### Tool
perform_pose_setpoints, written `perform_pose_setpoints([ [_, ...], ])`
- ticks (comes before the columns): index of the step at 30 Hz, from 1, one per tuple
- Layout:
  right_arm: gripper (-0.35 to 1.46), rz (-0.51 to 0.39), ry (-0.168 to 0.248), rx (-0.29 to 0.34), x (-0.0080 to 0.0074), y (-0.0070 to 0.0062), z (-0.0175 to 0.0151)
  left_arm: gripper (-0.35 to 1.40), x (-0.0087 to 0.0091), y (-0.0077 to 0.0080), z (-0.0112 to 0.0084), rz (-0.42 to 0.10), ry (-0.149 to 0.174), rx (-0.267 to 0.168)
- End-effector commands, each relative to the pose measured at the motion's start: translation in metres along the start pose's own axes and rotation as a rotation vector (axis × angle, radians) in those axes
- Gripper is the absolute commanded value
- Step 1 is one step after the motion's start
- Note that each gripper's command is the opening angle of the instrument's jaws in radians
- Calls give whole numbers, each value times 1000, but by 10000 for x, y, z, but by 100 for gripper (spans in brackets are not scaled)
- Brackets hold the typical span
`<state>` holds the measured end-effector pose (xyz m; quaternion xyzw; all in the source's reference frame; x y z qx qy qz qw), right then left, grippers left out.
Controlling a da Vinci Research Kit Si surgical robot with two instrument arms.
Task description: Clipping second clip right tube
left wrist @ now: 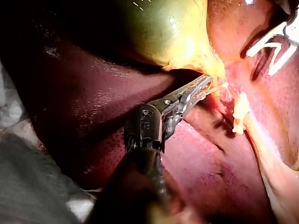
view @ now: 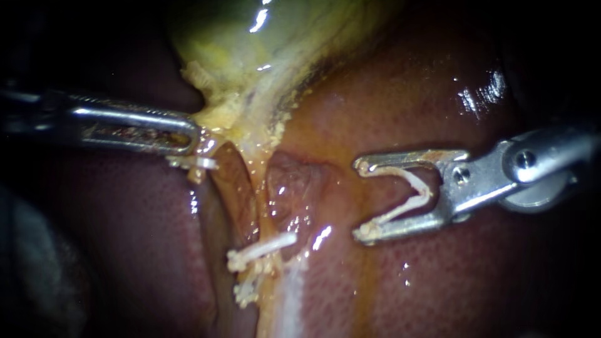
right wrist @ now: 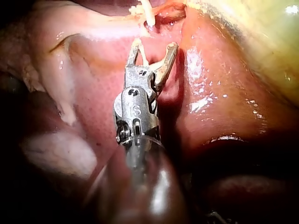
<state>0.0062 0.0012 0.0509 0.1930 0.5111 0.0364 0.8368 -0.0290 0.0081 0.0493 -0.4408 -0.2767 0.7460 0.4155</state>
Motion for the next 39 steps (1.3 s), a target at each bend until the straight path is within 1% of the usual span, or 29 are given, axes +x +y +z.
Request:
perform_pose_setpoints([
  [1, 50, 18, 1, 10, 1, 0, 4, -35, 0, 0, 0, 2, 0, 1],
  [5, 49, 91, -2, 40, 11, 1, 20, -35, 0, 0, 0, 2, 0, 1],
  [10, 49, 186, 10, 53, 16, 2, 38, -35, 0, 0, 0, 2, 0, 1],
  [14, 48, 240, 23, 68, 13, 2, 56, -35, 0, 0, 1, 1, 0, 1],
  [19, 48, 328, 9, 76, 5, 1, 83, -35, 1, 0, 1, 1, 0, 2],
  [22, 48, 349, 20, 88, 2, 2, 98, -35, 1, 0, 1, 1, 0, 2],
  [24, 48, 374, 47, 99, 0, 4, 107, -35, 1, 0, 2, 1, 0, 2],
  [27, 48, 424, 109, 120, 2, 7, 122, -35, 1, 0, 2, 1, 1, 2],
  [29, 48, 443, 140, 137, 3, 8, 129, -35, 1, 0, 3, 1, 1, 3],
  [32, 48, 462, 165, 162, 6, 10, 136, -35, 1, 0, 3, 1, 1, 3],
  [39, 47, 485, 205, 226, 6, 8, 143, -35, 1, 1, 5, 1, 2, 4],
])
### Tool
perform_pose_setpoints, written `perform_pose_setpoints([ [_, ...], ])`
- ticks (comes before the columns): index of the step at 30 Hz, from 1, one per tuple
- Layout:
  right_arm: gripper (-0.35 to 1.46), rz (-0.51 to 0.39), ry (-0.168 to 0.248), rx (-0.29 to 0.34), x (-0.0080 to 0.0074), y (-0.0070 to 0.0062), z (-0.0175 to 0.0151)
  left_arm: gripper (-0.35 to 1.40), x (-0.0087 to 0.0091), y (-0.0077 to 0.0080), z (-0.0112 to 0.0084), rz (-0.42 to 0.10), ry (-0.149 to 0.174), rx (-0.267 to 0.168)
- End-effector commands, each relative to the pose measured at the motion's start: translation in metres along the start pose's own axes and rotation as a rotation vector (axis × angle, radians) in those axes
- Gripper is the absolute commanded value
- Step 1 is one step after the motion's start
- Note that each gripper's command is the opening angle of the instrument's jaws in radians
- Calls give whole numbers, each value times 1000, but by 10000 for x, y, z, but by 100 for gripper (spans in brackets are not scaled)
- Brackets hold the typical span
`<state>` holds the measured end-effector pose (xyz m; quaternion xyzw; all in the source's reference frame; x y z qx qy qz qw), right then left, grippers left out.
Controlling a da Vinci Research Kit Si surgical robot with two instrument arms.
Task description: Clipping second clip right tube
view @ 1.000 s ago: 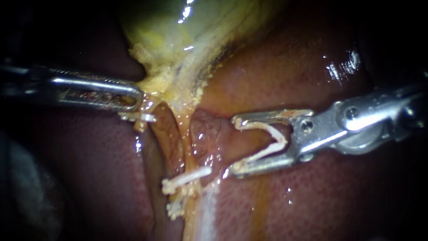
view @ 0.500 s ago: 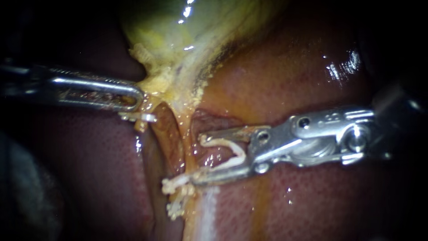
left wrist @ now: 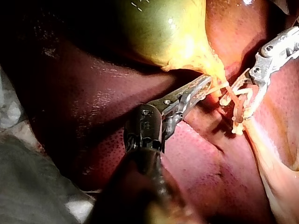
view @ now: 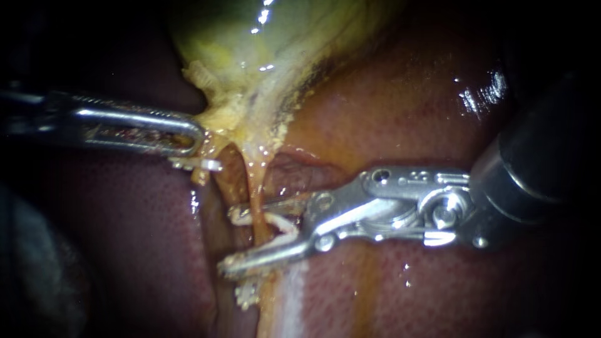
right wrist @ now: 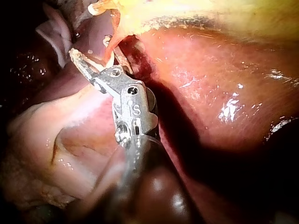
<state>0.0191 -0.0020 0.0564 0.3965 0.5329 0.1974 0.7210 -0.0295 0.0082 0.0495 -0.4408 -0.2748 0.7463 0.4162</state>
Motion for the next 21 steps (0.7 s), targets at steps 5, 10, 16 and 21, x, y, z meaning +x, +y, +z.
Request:
perform_pose_setpoints([
  [5, 46, 13, 21, 47, 0, -10, 0, -35, 0, 0, 0, 0, 0, 1],
  [10, 45, 10, 58, 111, 4, -30, 2, -35, 0, 0, 0, 0, 0, 1],
  [16, 44, 10, 69, 129, 9, -44, 9, -35, 0, 0, 0, 0, 0, 0],
  [21, 34, 22, 68, 129, 7, -40, 4, -35, 0, 0, 0, 0, 0, 0],
])
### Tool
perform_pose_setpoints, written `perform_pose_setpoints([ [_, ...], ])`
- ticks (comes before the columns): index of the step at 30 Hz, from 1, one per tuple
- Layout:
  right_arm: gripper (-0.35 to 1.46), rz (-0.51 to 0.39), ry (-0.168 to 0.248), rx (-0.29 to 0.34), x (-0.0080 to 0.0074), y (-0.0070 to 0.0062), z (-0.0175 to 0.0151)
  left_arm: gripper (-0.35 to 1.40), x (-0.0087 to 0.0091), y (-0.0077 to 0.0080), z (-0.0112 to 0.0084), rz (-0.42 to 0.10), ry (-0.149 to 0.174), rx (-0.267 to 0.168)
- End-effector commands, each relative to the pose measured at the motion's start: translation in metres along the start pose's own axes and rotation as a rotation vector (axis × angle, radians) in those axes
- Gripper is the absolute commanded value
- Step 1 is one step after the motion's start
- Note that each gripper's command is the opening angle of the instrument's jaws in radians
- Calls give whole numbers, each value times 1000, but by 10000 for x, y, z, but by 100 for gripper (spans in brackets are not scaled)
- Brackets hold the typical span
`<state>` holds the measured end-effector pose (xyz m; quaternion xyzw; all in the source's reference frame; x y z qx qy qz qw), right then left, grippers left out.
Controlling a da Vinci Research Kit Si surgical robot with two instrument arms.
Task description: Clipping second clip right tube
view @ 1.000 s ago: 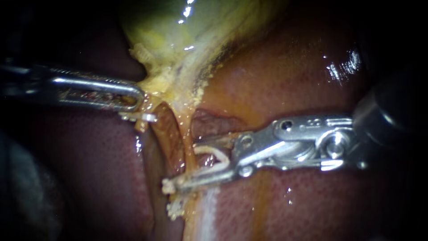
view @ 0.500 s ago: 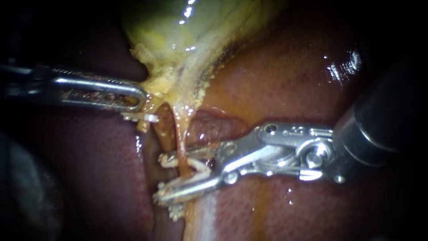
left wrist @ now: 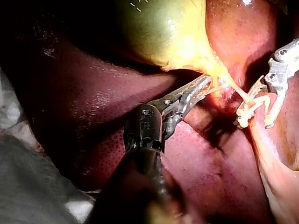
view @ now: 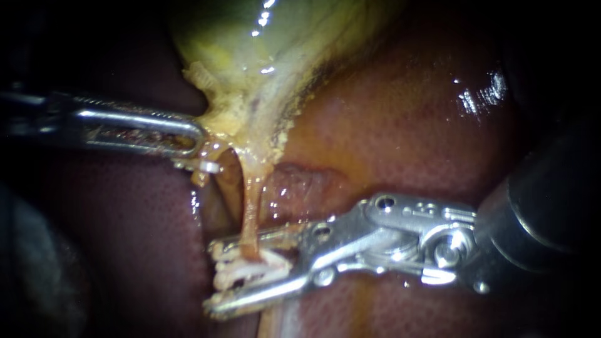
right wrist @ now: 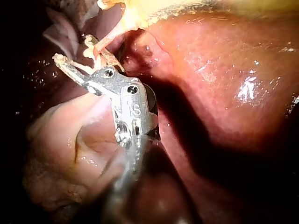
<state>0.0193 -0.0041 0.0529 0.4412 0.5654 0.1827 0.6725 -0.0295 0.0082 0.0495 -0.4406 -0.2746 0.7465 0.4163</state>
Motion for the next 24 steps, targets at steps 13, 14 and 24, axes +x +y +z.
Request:
perform_pose_setpoints([
  [13, -14, 120, 4, -13, -3, 2, -8, -35, 0, 0, 1, 0, 0, 0],
  [14, -20, 138, 3, -13, -3, 2, -9, -35, 0, 0, 1, 0, 0, 0],
  [24, -35, 184, -21, -62, -7, -2, -18, -35, 0, -2, 1, 1, 0, 0],
])
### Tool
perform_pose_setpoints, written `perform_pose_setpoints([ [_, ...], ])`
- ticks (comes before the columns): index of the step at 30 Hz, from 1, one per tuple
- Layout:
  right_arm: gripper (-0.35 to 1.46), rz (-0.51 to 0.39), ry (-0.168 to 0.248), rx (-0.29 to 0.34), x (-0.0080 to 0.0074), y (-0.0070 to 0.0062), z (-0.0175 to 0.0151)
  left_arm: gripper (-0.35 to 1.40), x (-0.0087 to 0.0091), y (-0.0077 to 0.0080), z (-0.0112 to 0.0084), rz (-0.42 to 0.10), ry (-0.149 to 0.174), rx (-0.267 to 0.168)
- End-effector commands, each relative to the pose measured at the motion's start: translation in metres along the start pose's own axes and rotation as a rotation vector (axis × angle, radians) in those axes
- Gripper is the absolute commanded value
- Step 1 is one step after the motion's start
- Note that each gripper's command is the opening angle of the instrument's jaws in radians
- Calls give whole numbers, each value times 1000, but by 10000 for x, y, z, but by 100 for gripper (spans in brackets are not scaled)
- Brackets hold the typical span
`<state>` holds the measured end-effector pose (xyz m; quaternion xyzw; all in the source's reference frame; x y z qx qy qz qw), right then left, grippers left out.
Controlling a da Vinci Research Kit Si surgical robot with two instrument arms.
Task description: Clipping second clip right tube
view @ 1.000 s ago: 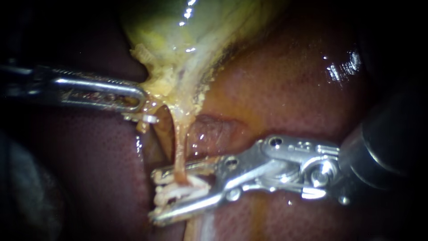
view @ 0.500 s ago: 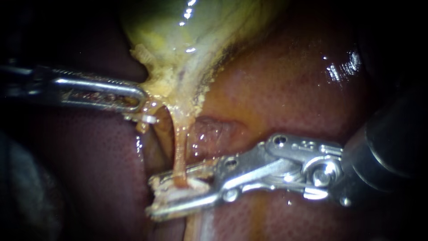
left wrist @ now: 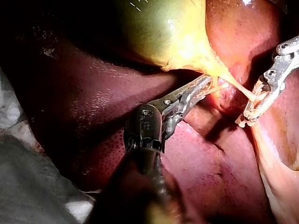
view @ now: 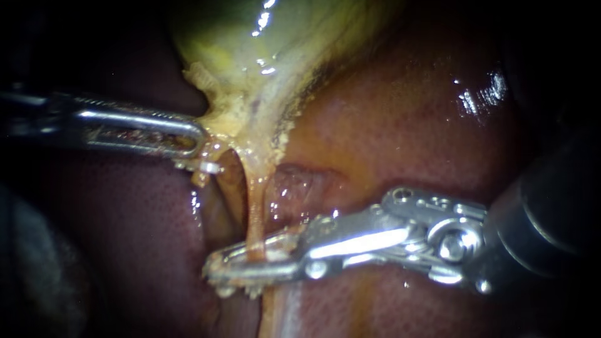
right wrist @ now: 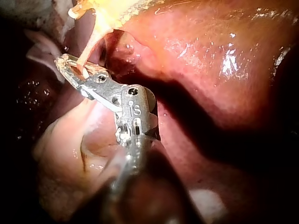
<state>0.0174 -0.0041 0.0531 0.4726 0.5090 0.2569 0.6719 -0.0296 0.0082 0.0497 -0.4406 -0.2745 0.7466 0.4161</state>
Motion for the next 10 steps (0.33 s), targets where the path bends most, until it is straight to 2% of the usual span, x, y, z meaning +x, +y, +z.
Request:
perform_pose_setpoints([
  [1, -35, -2, 0, -1, 0, 0, 0, -35, 0, 0, 0, 0, 0, 0],
  [10, -35, -5, -1, -2, -4, 3, 2, -35, 0, -2, 1, 1, 0, 0],
])
